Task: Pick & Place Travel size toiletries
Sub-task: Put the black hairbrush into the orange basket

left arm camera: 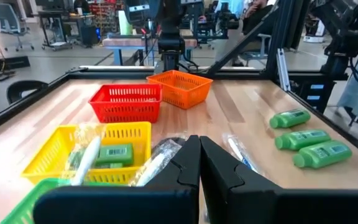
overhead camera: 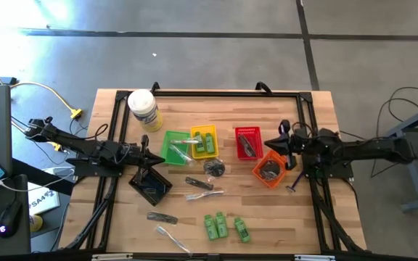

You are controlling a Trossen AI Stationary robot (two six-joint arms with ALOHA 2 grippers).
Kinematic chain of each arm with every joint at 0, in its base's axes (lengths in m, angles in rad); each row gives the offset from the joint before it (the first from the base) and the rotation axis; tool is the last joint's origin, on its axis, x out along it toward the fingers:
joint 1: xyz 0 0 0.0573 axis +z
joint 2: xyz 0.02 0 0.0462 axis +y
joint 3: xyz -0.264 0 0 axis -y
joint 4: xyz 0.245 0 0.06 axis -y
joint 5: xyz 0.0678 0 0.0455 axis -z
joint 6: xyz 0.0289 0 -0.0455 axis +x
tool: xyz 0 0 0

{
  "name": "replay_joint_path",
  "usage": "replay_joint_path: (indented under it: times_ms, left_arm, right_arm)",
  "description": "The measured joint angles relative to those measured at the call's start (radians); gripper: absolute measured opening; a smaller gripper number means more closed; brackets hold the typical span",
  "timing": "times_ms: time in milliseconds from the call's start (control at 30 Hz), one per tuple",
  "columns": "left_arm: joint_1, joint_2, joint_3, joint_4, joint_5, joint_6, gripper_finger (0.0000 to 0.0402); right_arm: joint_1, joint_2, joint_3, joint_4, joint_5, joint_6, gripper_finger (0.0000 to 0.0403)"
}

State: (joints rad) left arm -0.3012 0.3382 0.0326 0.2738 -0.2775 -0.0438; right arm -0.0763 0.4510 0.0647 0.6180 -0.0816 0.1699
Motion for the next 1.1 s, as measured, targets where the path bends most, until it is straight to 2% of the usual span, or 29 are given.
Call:
replay_joint_path:
  times_ms: [167, 800, 1100]
  left_arm:
    - [0.000, 0.000, 0.000, -0.001, -0.002, 0.039, 0.0000]
    - [0.000, 0.000, 0.000, -0.038, -0.008, -0.014, 0.0000]
    - [0.000, 0.000, 0.000, -0.036, -0.120, -0.012, 0.0000]
  right_arm:
    - [0.034, -0.001, -0.055, 0.088, -0.006, -0.006, 0.0002]
    - [0.057, 0.067, -0.056, 0.073, 0.001, -0.040, 0.0002]
    - [0.057, 0.110, -0.057, 0.076, 0.020, -0.039, 0.0002]
